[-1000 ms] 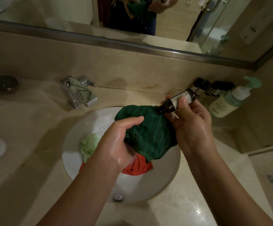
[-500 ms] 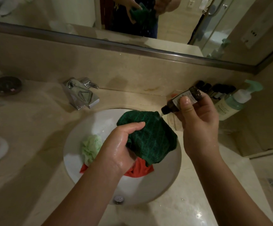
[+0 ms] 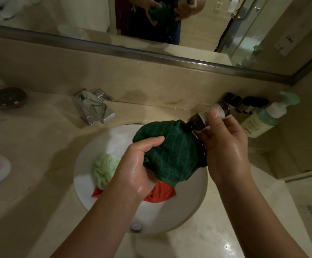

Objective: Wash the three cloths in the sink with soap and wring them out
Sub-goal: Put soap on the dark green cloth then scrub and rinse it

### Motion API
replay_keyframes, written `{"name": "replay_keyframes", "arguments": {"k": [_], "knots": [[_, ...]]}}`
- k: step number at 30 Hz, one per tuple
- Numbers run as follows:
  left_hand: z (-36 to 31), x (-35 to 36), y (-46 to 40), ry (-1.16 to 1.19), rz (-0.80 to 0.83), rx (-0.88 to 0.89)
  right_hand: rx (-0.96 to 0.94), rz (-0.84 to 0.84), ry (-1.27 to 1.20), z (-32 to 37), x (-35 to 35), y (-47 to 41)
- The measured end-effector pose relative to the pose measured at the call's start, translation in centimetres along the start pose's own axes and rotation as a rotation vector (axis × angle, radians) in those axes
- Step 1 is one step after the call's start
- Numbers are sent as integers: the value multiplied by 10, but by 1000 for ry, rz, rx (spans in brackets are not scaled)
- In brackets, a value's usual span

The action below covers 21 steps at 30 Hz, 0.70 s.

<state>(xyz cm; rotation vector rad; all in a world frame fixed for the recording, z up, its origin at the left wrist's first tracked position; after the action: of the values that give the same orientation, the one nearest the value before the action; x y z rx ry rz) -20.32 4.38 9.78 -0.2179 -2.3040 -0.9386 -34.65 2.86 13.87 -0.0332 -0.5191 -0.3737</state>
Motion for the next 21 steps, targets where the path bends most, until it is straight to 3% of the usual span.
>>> {"name": "replay_keyframes", "arguments": {"k": [7, 13, 16, 21], "knots": [[2, -4, -2, -11, 5, 14, 7, -19, -87, -8, -10, 3], [6, -5, -3, -13, 4, 28, -306, 26, 204, -2, -14, 18], [10, -9, -5, 0, -16, 18, -373, 46, 246, -3, -16, 25], [14, -11, -5, -21, -19, -17, -306, -43, 196, -5, -21, 26]]}}
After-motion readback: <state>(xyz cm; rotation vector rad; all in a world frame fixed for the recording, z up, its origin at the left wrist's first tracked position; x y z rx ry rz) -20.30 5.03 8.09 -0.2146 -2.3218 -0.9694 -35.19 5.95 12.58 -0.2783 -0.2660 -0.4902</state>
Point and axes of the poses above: each hand's wrist, its own y-axis away from the middle knuckle, its own x-axis out of the palm, z = x × y, the point moved 5 cm from there along -y, towards the middle knuckle, and after that the axes turned 12 degrees about -y, right-handed, at the moved point
